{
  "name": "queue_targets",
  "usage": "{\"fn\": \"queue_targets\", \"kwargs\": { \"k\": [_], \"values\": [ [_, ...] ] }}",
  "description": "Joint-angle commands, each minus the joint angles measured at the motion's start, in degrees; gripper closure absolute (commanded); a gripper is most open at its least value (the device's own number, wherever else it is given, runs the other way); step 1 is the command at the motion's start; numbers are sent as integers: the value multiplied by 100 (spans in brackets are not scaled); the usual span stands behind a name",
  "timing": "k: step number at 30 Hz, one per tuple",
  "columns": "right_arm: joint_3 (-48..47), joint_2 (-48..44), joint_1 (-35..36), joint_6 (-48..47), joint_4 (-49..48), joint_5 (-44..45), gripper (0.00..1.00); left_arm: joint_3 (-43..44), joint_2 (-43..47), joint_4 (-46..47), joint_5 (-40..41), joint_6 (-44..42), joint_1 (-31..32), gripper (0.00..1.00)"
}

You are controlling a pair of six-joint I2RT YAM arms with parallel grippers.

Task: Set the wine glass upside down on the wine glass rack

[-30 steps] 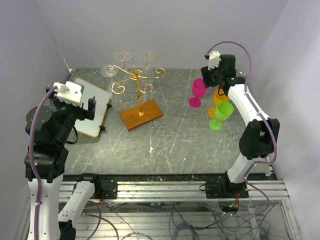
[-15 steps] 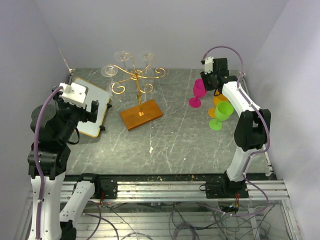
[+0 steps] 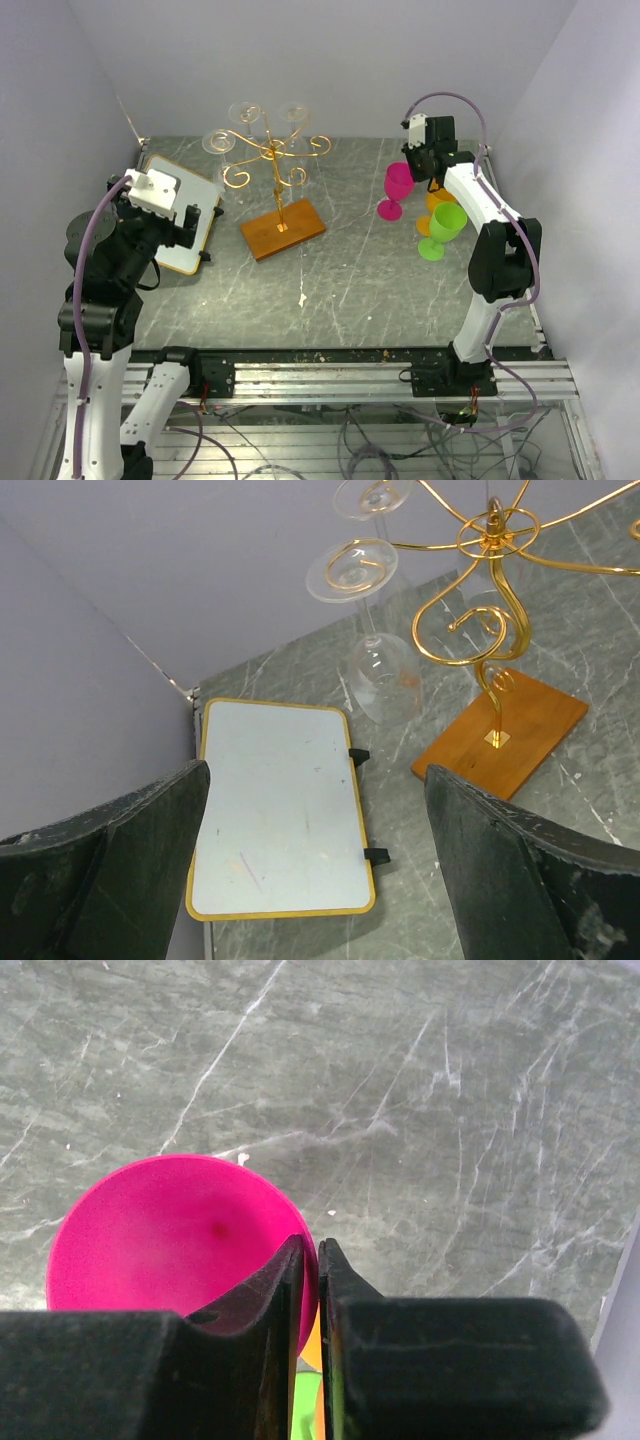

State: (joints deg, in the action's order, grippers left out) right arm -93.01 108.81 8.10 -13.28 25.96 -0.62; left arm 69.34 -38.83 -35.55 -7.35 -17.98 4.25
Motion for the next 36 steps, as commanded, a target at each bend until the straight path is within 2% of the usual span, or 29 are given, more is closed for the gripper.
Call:
{"fn": "queue_targets", "kwargs": {
  "k": [1, 7, 14, 20, 24, 29, 32, 36],
  "values": [
    [-79, -106, -1, -8, -52, -60, 92, 41, -119, -5, -16, 246, -74, 0],
    [-81, -528, -1, -17, -5, -223, 100, -34, -250, -4, 302, 600, -74, 1],
    [199, -1371, -1, 80, 40, -637, 100, -184, -197, -12, 232, 753, -97, 1],
    [641, -2362, 7, 264, 0, -1439, 100, -170, -180, -311, -283, 926, -189, 1],
    [1003, -3097, 80, 369, -402, -2094, 100, -176, -58, -257, -836, 1153, -236, 0],
    [1012, -3689, 290, 548, -433, -2061, 100, -212, 35, -45, -1330, 1387, -285, 4],
    [931, -4004, 312, 572, -347, -1995, 100, 75, -285, -241, -1379, 1341, -285, 2],
    [724, -4401, 317, 531, -168, -1963, 100, 308, -755, -246, -1583, 1611, -290, 5]
  ]
}}
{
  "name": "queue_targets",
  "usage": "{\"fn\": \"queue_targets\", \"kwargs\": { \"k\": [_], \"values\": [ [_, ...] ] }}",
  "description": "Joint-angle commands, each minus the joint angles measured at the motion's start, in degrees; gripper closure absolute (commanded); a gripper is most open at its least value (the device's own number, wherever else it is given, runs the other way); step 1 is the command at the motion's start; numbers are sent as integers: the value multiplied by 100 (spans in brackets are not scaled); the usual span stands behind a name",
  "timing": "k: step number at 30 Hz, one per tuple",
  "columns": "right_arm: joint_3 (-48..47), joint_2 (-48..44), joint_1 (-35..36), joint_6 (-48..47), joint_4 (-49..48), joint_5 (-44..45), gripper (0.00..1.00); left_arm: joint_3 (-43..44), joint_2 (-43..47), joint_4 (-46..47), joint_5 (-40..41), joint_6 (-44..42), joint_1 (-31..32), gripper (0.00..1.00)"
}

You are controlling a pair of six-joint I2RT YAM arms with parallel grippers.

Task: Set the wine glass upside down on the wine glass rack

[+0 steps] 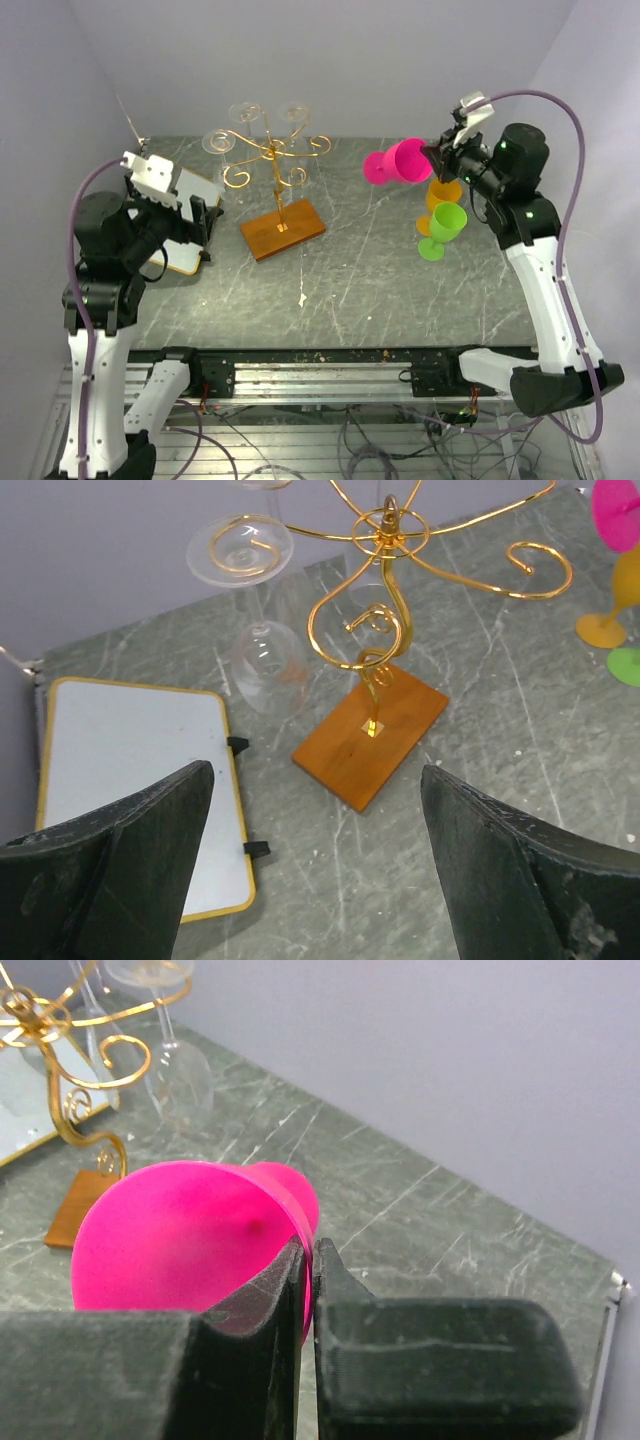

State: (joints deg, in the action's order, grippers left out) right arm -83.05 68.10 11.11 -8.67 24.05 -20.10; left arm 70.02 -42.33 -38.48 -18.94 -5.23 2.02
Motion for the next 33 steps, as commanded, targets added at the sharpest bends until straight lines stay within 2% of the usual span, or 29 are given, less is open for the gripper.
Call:
{"fn": "queue_targets", "kwargs": {
  "k": [1, 7, 11, 16, 24, 29, 33],
  "values": [
    [-333, -405, 10, 53, 61, -58, 100, 267, -449, 152, -499, 420, -62, 6],
    [-552, -635, 5, 304, -99, -1149, 100, 869, -941, 353, -603, 648, -38, 8],
    [-923, -525, 13, 573, -287, -1482, 100, 1402, -1286, 388, -645, 962, 81, 9],
    [-1193, -320, 12, 1169, -688, -1989, 100, 1516, -1384, 660, -665, 1613, 347, 9],
    [-1577, 21, 20, 1802, -1243, -2112, 100, 2646, -2360, 480, -385, 2017, 1169, 9],
    [-1768, 220, 30, 1950, -1289, -2141, 100, 2709, -2767, 1004, -798, 2747, 1498, 8],
    [-1952, 424, 52, 1972, -1249, -2160, 100, 2736, -2966, 1332, -851, 2842, 1847, 7]
  ]
}}
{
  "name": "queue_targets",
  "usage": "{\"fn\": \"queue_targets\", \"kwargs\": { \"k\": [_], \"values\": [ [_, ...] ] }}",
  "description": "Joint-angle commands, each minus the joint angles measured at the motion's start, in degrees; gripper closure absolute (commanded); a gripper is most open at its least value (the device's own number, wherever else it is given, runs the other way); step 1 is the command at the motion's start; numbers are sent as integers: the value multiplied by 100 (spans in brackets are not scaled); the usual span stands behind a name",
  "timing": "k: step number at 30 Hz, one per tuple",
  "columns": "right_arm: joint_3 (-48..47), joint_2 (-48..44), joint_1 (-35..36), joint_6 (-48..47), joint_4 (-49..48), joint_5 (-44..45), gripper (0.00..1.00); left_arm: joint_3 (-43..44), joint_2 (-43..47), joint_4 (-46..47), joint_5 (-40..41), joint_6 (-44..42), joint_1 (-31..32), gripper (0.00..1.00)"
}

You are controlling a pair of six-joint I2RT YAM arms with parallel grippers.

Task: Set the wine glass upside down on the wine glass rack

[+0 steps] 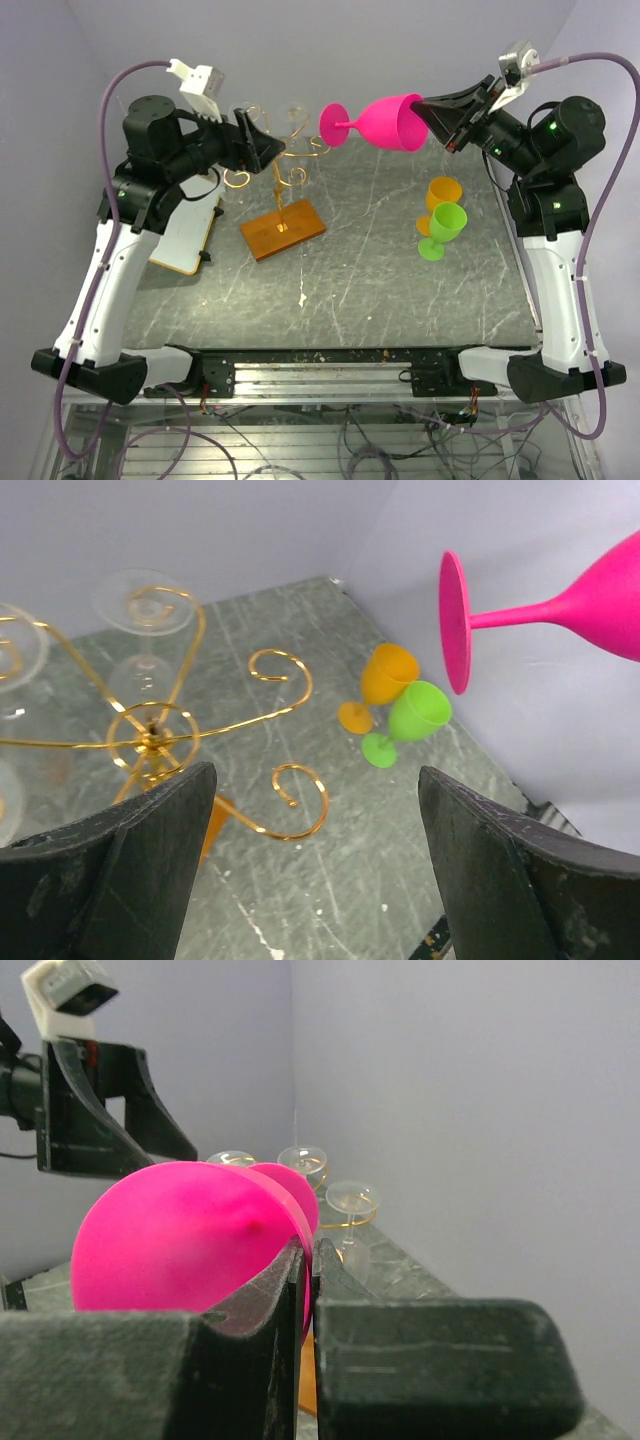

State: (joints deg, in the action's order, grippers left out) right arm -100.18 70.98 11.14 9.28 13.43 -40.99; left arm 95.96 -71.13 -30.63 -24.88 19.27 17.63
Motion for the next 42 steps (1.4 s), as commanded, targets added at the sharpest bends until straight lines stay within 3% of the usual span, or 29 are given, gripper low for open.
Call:
{"fn": "queue_targets", "kwargs": {
  "k": [1, 11, 21, 27, 38, 40, 42],
  "values": [
    [-245, 169, 67, 179, -199, -79, 100, 76, -73, 692, -195, 419, 397, 7],
    [-59, 253, 341, -34, -121, 73, 100, 48, -611, 1191, 45, 709, 1023, 12],
    [130, 253, 442, -188, -80, 33, 100, 83, -897, 1421, 123, 774, 1201, 40],
    [235, 154, 443, -200, -141, 15, 100, 100, -909, 1434, 189, 710, 1207, 63],
    [334, 91, 442, -165, -220, -55, 100, -34, -876, 1544, 24, 834, 1204, 82],
    [342, 77, 443, -237, -185, -89, 100, -63, -838, 1540, 35, 764, 1203, 92],
    [488, -31, 431, -337, -191, -114, 100, -115, -811, 1543, 63, 752, 1196, 93]
  ]
}}
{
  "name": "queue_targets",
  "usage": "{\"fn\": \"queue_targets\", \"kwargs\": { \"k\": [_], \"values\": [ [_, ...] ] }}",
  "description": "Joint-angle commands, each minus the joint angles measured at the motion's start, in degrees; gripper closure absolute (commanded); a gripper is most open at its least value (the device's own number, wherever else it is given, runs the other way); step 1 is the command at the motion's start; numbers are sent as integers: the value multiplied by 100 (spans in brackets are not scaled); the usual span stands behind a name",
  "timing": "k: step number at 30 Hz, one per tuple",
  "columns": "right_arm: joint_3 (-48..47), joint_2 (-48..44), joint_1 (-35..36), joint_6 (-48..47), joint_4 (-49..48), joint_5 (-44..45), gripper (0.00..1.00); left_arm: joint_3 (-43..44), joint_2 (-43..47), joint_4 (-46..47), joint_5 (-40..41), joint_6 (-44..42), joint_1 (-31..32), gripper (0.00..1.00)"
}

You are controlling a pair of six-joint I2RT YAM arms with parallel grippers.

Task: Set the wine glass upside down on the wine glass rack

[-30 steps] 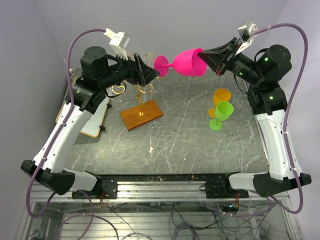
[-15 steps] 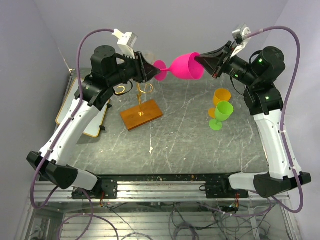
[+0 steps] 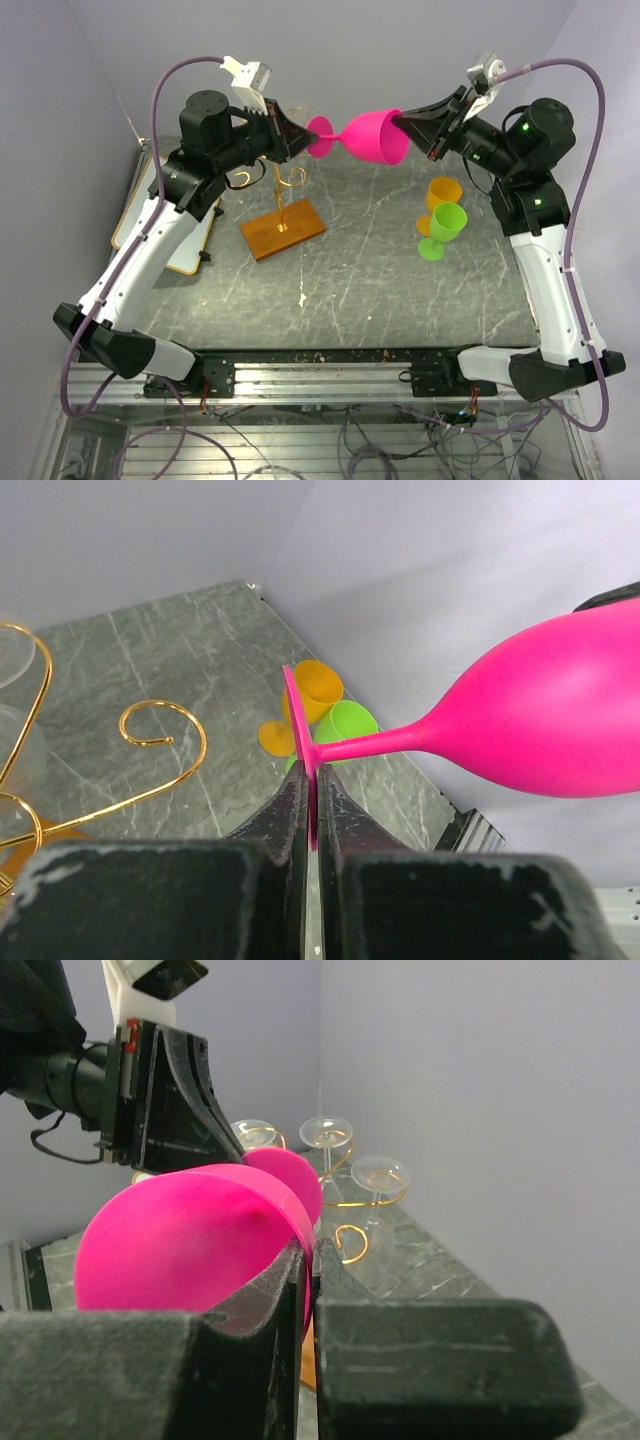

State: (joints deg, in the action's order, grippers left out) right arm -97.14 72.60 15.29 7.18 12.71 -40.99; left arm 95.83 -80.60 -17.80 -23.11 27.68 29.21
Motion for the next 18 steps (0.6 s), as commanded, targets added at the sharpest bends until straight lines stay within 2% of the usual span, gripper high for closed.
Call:
{"fn": "queue_targets", "kwargs": {
  "k": [1, 8, 16, 18],
  "values": [
    [257, -247, 18, -235, -104, -119, 97, -168, 174, 300, -118, -43, 17, 93],
    [476, -447, -25, -550, 99, -190, 62, -433, 405, 483, -361, 111, -235, 93],
    [675, -803, -179, -753, 278, -170, 32, -581, 742, 496, -361, 63, -569, 93],
    [709, -888, -205, -840, 365, -96, 27, -512, 826, 322, -254, -180, -592, 93]
  ]
}}
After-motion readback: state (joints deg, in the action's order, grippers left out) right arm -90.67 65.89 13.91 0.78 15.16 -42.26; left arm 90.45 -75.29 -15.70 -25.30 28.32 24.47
